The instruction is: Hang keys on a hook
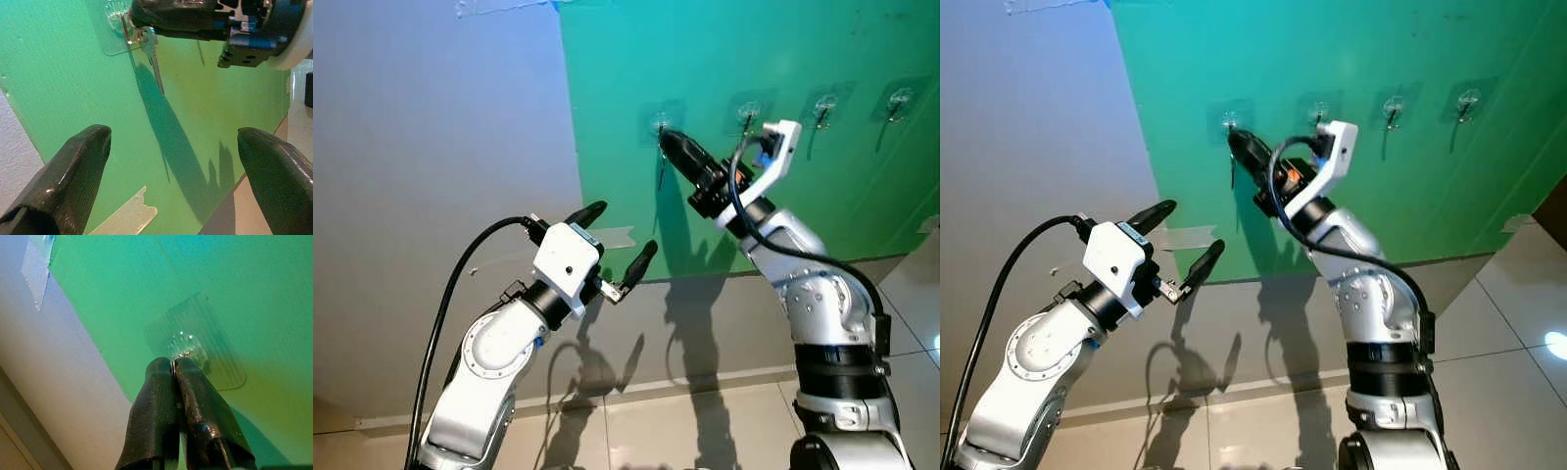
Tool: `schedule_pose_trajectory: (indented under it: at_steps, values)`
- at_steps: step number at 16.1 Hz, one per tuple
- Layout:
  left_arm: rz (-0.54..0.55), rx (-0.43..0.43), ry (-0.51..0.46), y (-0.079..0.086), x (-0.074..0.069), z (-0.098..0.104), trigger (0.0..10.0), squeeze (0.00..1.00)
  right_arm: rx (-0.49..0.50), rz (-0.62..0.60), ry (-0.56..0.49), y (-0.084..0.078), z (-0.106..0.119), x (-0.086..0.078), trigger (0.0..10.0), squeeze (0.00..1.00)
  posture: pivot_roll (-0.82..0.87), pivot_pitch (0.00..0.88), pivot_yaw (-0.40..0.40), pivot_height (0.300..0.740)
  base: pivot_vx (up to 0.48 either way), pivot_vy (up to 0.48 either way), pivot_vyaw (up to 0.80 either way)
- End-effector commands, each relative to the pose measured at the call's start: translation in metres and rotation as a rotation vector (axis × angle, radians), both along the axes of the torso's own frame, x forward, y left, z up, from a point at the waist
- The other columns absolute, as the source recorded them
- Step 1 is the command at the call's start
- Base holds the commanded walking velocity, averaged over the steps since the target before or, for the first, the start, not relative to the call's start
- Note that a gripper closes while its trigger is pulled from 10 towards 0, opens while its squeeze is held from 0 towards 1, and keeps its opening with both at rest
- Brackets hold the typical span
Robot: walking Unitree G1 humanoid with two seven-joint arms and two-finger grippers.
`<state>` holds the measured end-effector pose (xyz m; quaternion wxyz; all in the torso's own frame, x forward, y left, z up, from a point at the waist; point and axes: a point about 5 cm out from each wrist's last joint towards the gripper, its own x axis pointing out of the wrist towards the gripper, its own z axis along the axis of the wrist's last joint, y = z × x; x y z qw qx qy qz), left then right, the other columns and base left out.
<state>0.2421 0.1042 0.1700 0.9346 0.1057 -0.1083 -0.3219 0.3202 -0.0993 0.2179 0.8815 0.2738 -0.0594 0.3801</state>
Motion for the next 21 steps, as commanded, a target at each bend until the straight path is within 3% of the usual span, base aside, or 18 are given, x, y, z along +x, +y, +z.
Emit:
schedule_pose_trajectory:
  at_steps: [1,7,14,19,21]
  values:
    - [-0.012,0.002,-0.009,-0.002,-0.001,0.002,10.0,0.00,0.016,-0.011,-0.010,-0.001,0.005,0.002,10.0,0.00,-0.02,0.000,0.029,0.740,0.000,0.000,0.00]
    - [-0.010,0.002,-0.007,-0.002,-0.001,0.001,10.0,0.00,-0.009,-0.035,0.009,-0.001,0.000,0.008,10.0,0.00,-0.02,0.000,0.026,0.740,0.000,0.000,0.00]
    - [-0.009,0.006,-0.002,-0.002,-0.001,0.000,10.0,0.00,-0.059,-0.152,0.076,-0.008,-0.012,0.019,10.0,0.00,-0.02,0.000,0.024,0.740,0.000,0.000,0.00]
    - [-0.009,0.014,-0.002,-0.002,-0.001,0.000,10.0,0.00,-0.180,-0.236,0.136,-0.010,-0.028,0.023,10.0,0.00,-0.02,0.000,0.024,0.740,0.000,0.000,0.00]
    - [-0.009,0.017,-0.003,-0.002,-0.001,0.000,10.0,0.00,-0.181,-0.242,0.134,-0.010,-0.028,0.023,10.0,0.00,-0.02,0.000,0.025,0.740,0.000,0.000,0.00]
